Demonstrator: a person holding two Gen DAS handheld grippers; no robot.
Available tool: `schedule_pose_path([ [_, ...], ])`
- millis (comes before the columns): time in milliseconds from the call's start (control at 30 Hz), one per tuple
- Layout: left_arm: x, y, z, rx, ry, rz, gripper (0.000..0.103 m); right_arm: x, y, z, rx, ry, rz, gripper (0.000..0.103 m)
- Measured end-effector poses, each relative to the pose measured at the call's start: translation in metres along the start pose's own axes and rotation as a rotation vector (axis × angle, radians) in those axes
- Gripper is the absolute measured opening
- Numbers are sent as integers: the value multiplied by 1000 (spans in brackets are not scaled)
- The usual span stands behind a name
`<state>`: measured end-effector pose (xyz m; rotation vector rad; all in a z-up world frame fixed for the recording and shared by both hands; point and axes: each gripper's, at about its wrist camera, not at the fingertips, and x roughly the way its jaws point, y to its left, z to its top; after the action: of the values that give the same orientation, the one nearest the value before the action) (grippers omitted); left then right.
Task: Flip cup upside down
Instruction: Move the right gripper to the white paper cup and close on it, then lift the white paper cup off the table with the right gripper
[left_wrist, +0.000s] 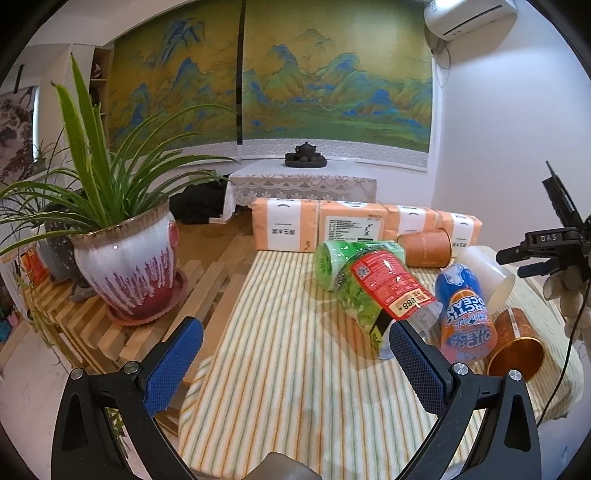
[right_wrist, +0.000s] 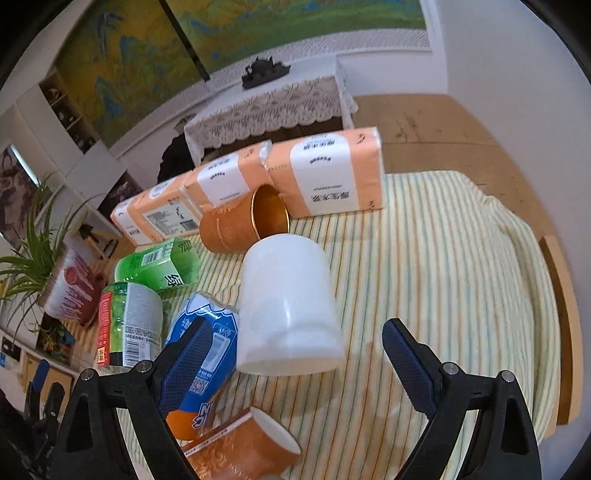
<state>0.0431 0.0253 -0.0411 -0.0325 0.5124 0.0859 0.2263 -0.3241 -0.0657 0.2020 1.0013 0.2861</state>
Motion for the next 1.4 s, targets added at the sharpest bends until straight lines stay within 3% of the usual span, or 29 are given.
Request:
schedule_pose_path([
  [300,0,5,-1,-1,4,14,102,31,-5,14,40,120,59,91],
  [367,0,6,-1,-1,4,18,102,36,-5,15,48,139,71,87],
  [433,0,7,-1,-5,2,22,102,41,-5,14,46,159,70,73],
  [500,0,9,-1,-9,2,23,102,44,-5,13,48,168,77,71],
  [700,-1,9,-1,-7,-1,20,102,38,-10,14,75,135,53,70],
  [933,-12,19,-3,-34,-12,20,102,0,-20,16,140,43,36,69],
  [1100,-19,25,-6,-36,-16,23,102,-37,-2,8,120,-20,52,68],
  [1200,-21,25,-8,-38,-18,17,102,-53,23,1,55,-51,18,68],
  [1400,-29,26,-11,-34,-21,10,102,-47,51,2,-15,-57,-48,67],
])
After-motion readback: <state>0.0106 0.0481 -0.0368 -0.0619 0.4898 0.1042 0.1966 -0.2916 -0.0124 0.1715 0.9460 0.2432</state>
